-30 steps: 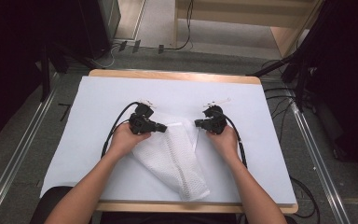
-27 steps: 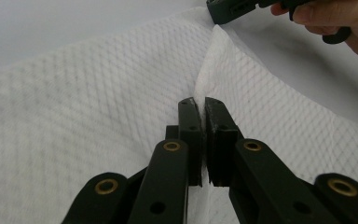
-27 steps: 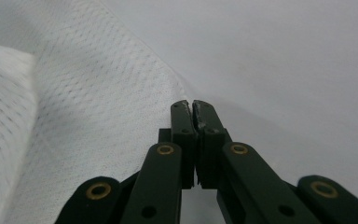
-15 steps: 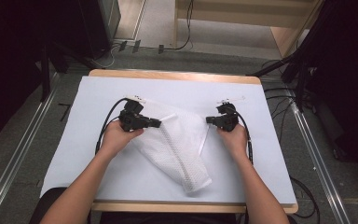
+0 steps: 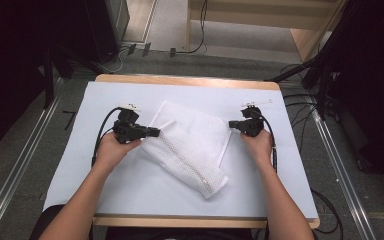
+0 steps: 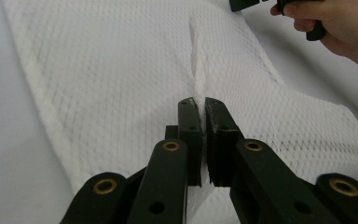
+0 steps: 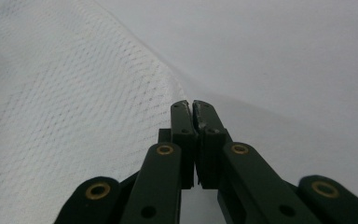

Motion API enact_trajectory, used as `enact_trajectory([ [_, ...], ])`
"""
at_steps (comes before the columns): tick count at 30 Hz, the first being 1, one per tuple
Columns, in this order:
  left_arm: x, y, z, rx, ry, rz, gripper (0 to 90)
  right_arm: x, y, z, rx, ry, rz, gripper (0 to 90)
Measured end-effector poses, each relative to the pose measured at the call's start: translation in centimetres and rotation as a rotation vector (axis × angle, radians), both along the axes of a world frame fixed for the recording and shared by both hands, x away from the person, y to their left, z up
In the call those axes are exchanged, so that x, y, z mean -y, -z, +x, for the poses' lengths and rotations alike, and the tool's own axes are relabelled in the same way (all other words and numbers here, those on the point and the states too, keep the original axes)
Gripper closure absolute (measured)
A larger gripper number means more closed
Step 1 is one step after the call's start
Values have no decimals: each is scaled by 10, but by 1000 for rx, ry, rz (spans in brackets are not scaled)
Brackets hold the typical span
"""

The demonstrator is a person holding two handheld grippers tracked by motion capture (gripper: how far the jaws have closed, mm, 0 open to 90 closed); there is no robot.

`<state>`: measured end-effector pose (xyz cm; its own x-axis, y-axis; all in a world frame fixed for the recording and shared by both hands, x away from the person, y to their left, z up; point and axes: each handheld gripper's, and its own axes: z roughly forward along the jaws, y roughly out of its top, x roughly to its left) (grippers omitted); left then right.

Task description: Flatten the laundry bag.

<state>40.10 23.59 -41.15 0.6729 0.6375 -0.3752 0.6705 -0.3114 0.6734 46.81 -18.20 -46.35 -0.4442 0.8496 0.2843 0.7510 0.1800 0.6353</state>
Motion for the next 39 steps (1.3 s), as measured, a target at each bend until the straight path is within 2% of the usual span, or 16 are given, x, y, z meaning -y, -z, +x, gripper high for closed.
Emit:
enact_trajectory([
  [9,-19,1,-4,-9,-50,-9,869,12,-1,13,11,27,-20,894],
  [13,-24,3,-8,-16,-62,-12,869,19,-1,16,8,44,-8,894],
  [18,-31,6,-11,-28,-76,3,868,23,-1,20,3,58,-13,893],
  [22,-34,8,-13,-61,-76,9,867,26,4,23,-7,78,-17,893],
  [26,-40,9,-15,-47,-73,36,859,25,8,25,-16,91,-24,892],
  [29,-46,15,-13,-53,-85,18,831,23,7,25,-10,94,-24,851],
  [31,-49,17,-12,-61,-95,15,791,23,5,24,-6,94,-11,769],
  [34,-52,16,-12,-47,-99,14,723,23,1,20,-8,94,12,725],
  [36,-53,14,-13,-29,-103,16,690,22,-5,15,6,81,28,722],
  [39,-52,11,-13,-9,-108,29,631,19,-17,5,48,57,25,736],
])
